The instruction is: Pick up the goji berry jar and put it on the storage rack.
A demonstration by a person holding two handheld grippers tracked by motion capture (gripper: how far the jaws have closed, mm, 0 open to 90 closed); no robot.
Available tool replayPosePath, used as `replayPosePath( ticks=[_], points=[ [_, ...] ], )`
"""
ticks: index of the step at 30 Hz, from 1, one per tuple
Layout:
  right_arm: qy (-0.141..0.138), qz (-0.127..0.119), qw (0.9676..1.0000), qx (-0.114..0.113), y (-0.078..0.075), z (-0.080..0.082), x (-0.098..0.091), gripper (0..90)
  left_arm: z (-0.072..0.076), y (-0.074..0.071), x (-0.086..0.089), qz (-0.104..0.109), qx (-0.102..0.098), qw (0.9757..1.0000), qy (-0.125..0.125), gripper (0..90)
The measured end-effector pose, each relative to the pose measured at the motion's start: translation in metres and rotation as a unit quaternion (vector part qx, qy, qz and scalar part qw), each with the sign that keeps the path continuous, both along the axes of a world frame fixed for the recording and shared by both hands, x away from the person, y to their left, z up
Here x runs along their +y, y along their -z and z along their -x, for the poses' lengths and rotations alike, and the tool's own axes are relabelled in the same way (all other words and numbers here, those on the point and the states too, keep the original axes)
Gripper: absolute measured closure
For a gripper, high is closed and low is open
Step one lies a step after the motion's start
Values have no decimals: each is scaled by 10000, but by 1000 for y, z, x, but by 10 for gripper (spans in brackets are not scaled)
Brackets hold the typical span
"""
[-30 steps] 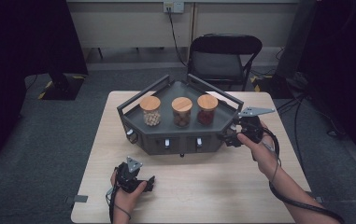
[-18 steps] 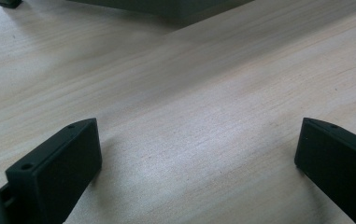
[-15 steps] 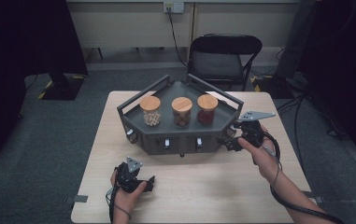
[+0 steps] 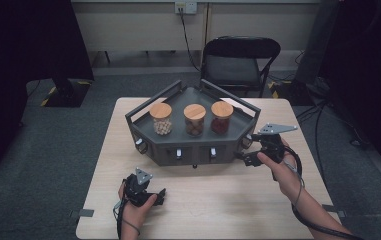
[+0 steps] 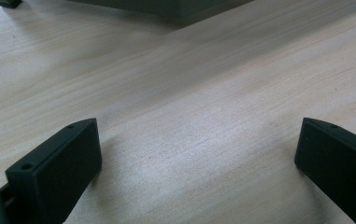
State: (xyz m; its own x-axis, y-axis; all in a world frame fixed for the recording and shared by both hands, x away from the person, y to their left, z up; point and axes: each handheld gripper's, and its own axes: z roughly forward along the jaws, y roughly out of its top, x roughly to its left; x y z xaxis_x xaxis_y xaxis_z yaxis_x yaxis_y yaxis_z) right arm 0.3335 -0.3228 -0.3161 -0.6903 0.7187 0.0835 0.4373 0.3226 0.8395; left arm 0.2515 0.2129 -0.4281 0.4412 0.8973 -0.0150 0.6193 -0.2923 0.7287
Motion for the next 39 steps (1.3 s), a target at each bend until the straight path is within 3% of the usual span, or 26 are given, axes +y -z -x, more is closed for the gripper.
replayPosePath(
  ticks=[39],
  points=[
    [75, -5, 9999, 106, 37, 28, -37, 11, 0, 0, 0, 2, -1, 10000, -1, 0]
  ],
)
